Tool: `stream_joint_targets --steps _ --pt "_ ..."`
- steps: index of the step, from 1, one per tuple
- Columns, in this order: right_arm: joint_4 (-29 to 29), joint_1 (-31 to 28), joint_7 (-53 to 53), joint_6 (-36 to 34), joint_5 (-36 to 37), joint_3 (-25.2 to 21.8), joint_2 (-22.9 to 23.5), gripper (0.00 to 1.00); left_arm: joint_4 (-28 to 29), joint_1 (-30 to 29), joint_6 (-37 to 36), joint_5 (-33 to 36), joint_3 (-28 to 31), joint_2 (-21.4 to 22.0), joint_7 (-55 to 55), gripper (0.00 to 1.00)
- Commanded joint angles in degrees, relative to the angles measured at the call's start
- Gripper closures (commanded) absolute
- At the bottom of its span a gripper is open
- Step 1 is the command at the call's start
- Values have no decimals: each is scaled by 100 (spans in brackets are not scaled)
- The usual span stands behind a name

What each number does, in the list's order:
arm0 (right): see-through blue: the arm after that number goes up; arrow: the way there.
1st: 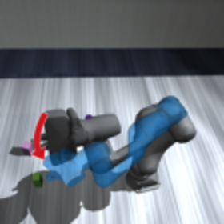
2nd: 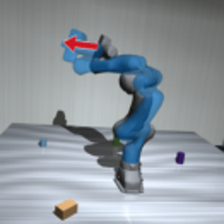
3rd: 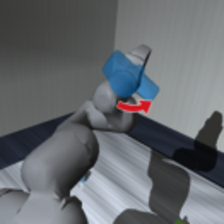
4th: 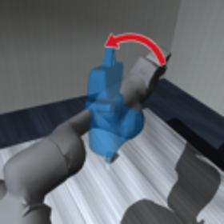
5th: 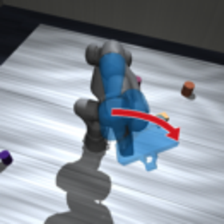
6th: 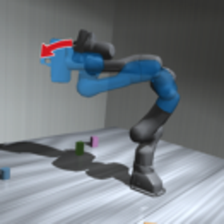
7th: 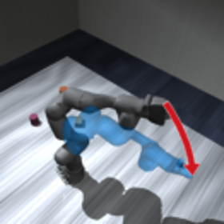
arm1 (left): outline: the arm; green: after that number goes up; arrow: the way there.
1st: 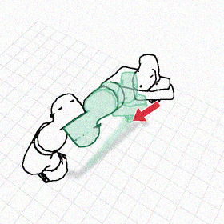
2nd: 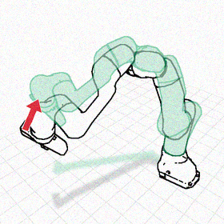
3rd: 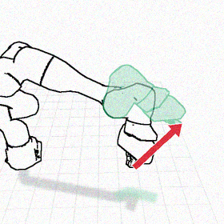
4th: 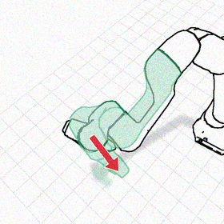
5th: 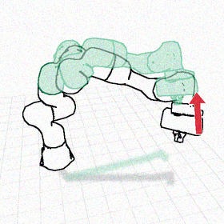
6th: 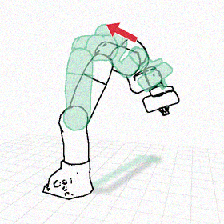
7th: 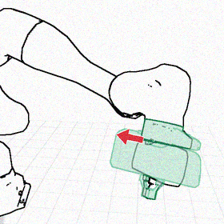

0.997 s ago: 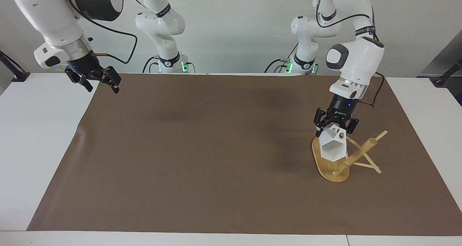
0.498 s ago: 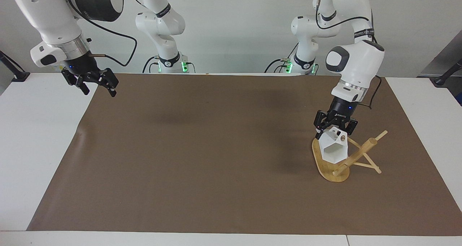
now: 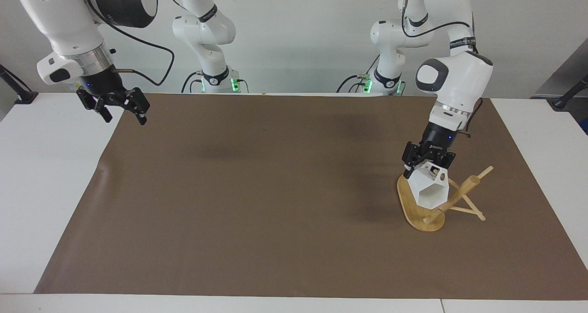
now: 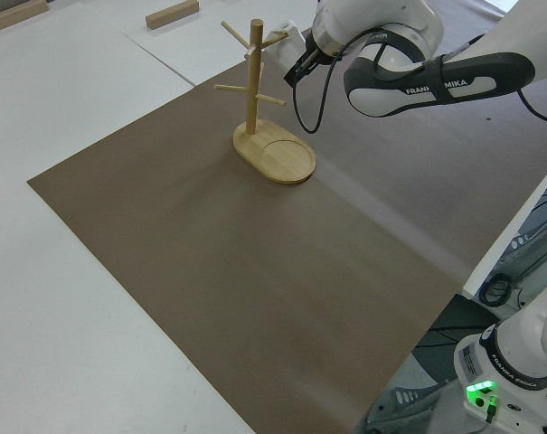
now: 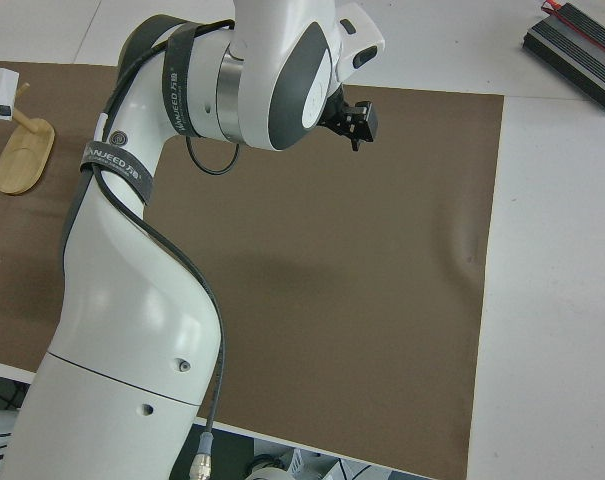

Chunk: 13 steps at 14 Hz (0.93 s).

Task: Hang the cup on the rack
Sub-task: 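Open the left gripper and withdraw it from the hung cup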

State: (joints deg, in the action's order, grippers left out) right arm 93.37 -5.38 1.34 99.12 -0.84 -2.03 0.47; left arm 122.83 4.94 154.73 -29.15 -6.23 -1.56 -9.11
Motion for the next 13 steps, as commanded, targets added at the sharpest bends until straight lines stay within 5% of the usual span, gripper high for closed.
stream_joint_targets --steps 1,13 --pt "85 -16 -90 37 66 44 -56 0 -92 -19 40 -179 -36 -64 260 100" --pt "85 -16 -28 -798 13 71 -135 0 -49 -133 -30 -170 -1 -55 208 100"
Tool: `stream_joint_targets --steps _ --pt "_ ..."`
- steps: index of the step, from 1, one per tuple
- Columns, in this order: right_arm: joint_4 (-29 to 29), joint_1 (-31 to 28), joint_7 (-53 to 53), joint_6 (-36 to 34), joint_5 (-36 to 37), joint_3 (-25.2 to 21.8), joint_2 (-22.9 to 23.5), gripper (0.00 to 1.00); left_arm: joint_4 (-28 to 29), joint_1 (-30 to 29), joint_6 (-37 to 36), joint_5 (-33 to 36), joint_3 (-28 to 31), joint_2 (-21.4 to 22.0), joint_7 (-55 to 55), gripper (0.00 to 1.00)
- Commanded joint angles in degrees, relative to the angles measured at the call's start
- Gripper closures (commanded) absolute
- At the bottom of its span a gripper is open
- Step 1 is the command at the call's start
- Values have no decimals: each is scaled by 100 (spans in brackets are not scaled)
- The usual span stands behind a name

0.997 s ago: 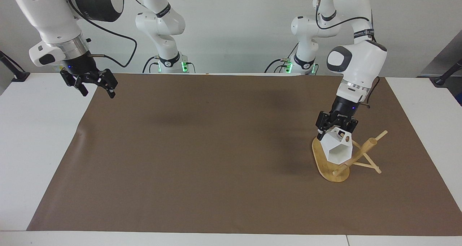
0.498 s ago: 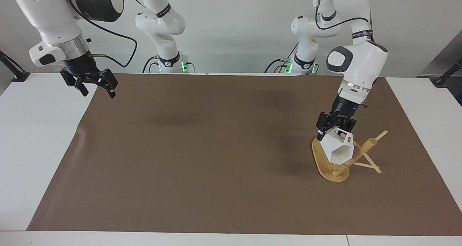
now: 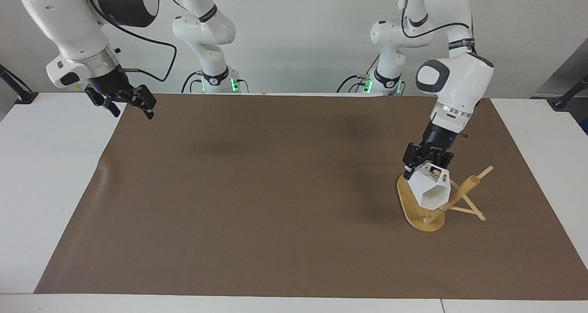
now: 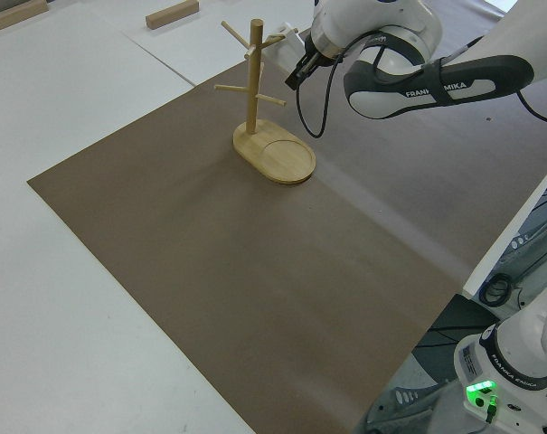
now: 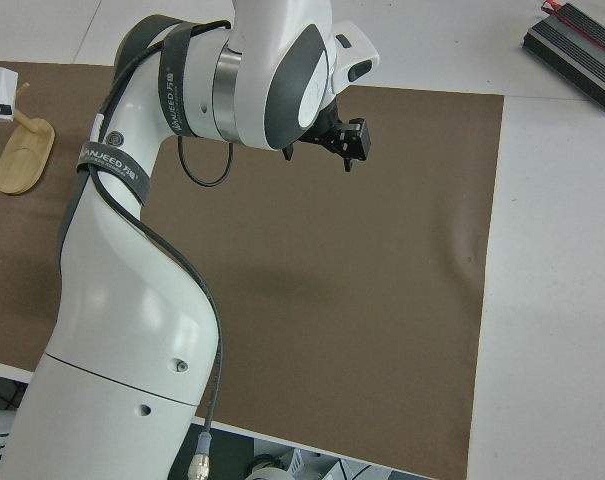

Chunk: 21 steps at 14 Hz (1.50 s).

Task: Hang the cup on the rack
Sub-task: 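Open the left gripper and withdraw it from the hung cup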

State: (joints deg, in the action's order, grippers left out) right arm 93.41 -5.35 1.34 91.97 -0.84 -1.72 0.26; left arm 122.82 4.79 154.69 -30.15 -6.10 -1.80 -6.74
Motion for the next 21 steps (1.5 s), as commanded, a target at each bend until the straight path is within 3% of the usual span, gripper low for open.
stream_joint_targets --steps 1,10,12,13,18,21 --pt "90 -19 -28 -118 13 40 -114 0 -39 -154 -71 -70 -14 -31 -29 100" --pt "99 -19 -55 -145 -4 40 -132 0 -48 -277 -212 -61 -14 -13 -56 100" --pt "99 -27 -55 -145 -4 40 -132 0 -57 -260 -212 -61 -14 -22 -47 21" --pt "99 -19 -55 -145 -4 40 -132 0 -65 -260 -212 -61 -14 -22 -38 0" --pt "99 -19 -55 -145 -4 40 -132 0 -232 -286 -273 -35 -5 -66 -47 0" --pt "99 -19 -28 -145 -22 49 -132 0 -662 -347 -1070 53 30 -57 -12 0"
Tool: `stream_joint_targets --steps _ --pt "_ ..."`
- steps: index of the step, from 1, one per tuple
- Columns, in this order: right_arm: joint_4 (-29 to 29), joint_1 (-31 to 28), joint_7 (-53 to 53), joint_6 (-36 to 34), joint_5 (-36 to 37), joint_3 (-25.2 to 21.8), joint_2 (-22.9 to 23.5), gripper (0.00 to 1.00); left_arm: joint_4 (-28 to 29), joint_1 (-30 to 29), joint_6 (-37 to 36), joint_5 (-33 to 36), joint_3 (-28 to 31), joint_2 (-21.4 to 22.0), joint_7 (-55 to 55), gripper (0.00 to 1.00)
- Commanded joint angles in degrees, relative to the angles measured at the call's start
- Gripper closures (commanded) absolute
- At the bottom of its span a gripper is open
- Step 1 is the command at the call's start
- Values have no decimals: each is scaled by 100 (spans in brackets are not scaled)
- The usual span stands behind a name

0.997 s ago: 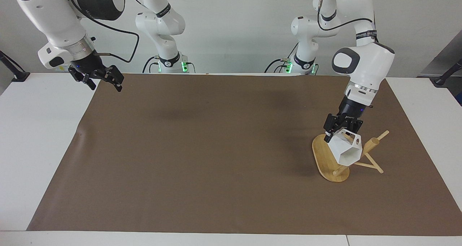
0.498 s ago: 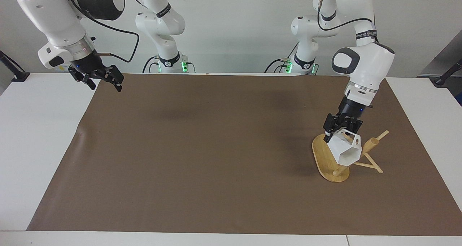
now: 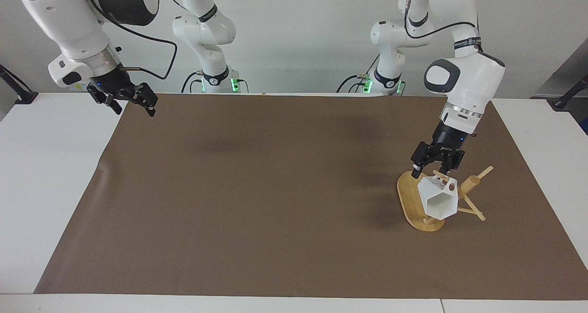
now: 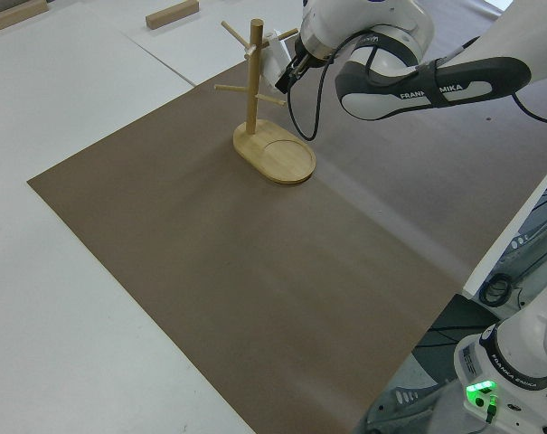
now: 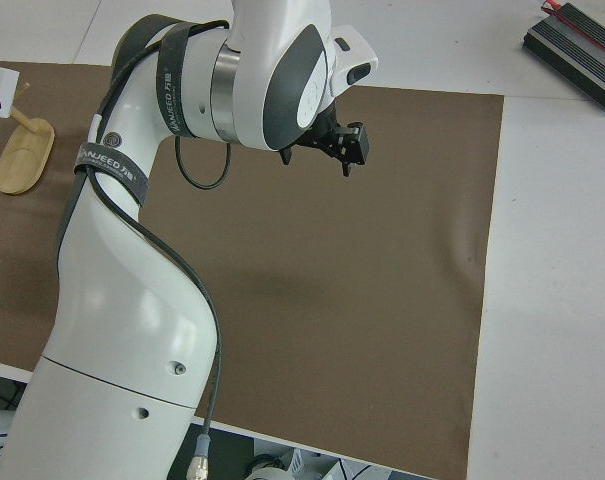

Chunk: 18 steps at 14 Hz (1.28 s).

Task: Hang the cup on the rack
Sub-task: 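Open the left gripper and withdraw it from the hung cup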

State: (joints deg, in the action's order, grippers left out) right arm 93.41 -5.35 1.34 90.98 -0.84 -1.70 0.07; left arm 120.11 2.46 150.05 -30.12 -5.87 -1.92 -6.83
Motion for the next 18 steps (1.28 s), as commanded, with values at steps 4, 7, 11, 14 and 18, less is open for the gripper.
stream_joint_targets --steps 4,7,11,14,18 --pt "98 -19 436 -54 -22 46 -112 0 -787 -438 -1748 945 24 226 -2 0" --pt "98 -19 429 -46 -22 46 -112 0 -1128 -632 -2801 1840 51 534 7 0" --pt "98 -19 394 -46 -30 46 -112 0 -2034 -650 -4280 2554 42 535 42 0" --pt "98 -18 376 -46 -30 46 -121 0 -2360 -580 -4975 2704 33 535 129 0" --pt "107 -19 376 -46 -30 46 -121 0 -2834 -536 -5713 2774 -28 465 182 0"
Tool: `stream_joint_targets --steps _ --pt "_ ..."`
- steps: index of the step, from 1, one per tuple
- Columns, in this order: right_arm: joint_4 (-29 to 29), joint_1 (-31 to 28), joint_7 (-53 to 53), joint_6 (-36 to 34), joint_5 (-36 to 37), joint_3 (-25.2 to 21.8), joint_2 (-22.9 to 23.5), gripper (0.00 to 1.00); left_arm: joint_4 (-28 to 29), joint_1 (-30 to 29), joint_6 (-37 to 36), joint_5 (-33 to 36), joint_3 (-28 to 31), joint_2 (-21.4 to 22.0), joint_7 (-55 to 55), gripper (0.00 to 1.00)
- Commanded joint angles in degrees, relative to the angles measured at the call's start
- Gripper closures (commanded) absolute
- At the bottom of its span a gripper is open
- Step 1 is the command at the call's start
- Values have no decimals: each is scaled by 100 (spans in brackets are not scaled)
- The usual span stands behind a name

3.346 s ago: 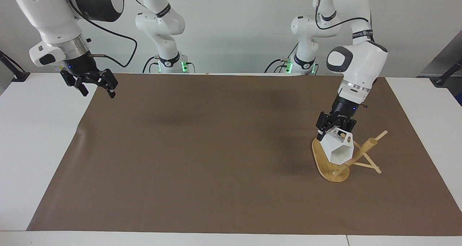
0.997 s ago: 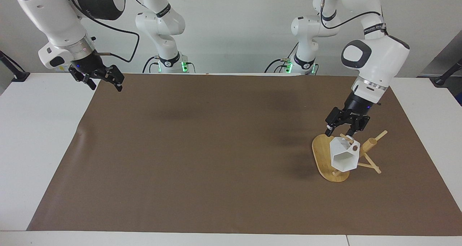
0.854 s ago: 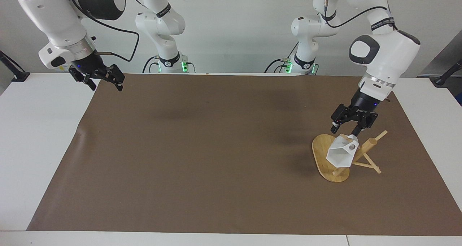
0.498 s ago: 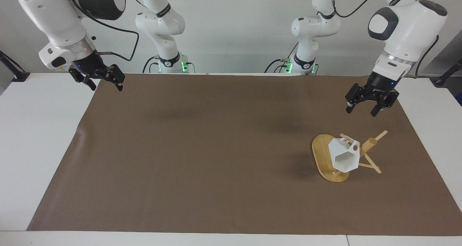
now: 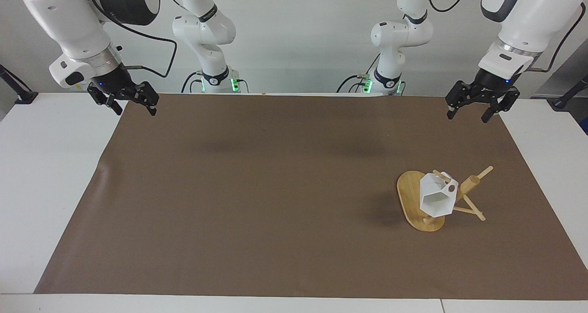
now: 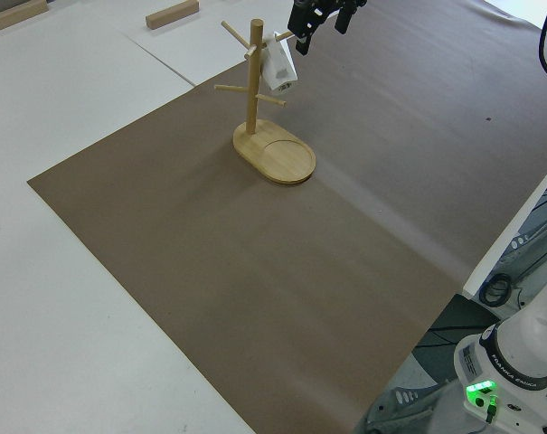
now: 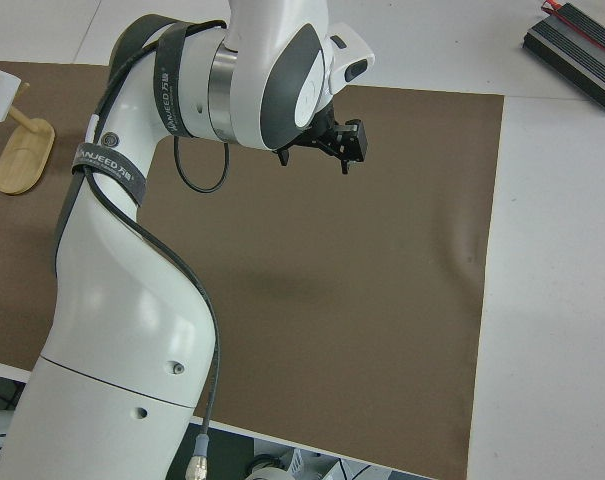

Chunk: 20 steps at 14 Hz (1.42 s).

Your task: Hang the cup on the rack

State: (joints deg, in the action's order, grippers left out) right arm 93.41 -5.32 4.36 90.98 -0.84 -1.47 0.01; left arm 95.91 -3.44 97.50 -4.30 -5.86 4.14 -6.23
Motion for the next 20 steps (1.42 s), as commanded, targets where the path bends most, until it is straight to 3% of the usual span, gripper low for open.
stream_joint_targets --steps 1,5,8,11,17,19,20 --pt "107 -22 74 -46 -30 24 -116 0 -519 63 -607 253 -55 -150 131 0" --pt "107 -22 74 -54 -30 24 -116 0 -547 142 -959 263 -283 -124 122 0" --pt "107 -13 -65 -54 -30 24 -116 0 -538 360 -1355 262 -136 -36 87 0" --pt "107 -22 -321 -46 -30 24 -116 0 -529 2027 -1540 359 1626 192 69 0" --pt "107 -22 -233 -46 -30 24 -116 0 -827 1313 -1751 254 1510 105 43 0" --pt "116 -22 -225 -46 -30 24 -116 0 -1143 393 -1918 78 661 0 43 0" --pt "116 -22 -216 -46 -30 24 -116 0 -1301 214 -2023 104 413 -44 43 0"
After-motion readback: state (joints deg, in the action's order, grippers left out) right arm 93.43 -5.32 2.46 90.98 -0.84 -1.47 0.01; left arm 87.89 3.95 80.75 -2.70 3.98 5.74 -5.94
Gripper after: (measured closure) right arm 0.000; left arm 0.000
